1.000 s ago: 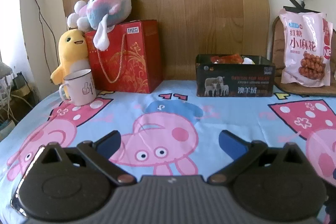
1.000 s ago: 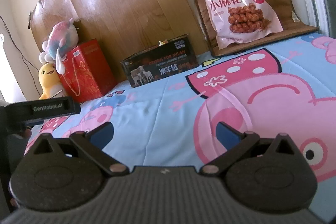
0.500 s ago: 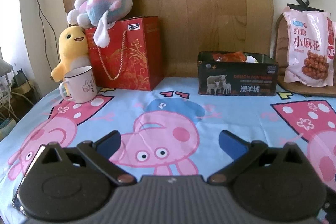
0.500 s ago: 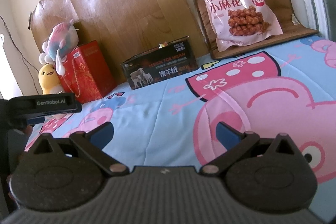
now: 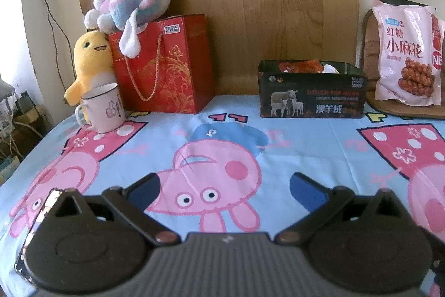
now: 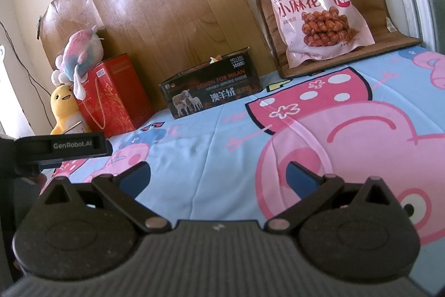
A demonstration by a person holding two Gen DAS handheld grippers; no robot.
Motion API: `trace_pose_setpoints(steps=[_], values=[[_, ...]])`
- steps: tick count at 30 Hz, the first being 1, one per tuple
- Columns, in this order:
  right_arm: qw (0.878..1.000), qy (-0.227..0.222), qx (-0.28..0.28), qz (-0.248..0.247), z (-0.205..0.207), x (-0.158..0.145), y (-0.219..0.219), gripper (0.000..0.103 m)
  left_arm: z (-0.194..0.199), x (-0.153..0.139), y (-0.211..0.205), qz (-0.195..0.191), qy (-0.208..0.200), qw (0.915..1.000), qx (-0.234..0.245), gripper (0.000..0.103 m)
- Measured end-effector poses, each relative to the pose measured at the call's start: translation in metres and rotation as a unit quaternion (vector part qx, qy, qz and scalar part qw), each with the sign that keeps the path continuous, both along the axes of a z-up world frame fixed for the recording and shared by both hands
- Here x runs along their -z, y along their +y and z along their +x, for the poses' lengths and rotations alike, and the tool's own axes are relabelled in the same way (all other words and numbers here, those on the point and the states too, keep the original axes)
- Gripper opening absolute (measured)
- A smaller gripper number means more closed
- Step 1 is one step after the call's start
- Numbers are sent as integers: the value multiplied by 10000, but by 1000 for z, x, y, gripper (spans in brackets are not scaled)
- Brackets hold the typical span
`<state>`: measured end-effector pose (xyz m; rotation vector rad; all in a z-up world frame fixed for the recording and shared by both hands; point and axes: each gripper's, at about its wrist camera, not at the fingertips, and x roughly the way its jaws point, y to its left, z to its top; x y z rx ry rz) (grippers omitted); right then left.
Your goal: Organize snacks
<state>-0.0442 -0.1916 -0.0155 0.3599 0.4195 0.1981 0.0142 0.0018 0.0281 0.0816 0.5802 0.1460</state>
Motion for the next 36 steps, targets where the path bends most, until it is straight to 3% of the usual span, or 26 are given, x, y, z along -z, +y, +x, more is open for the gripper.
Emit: trace_pose_setpoints(steps=[36], values=[[10000, 31, -23, -11, 0, 3, 2, 103, 0, 7, 0, -78, 155, 9998, 75, 103]])
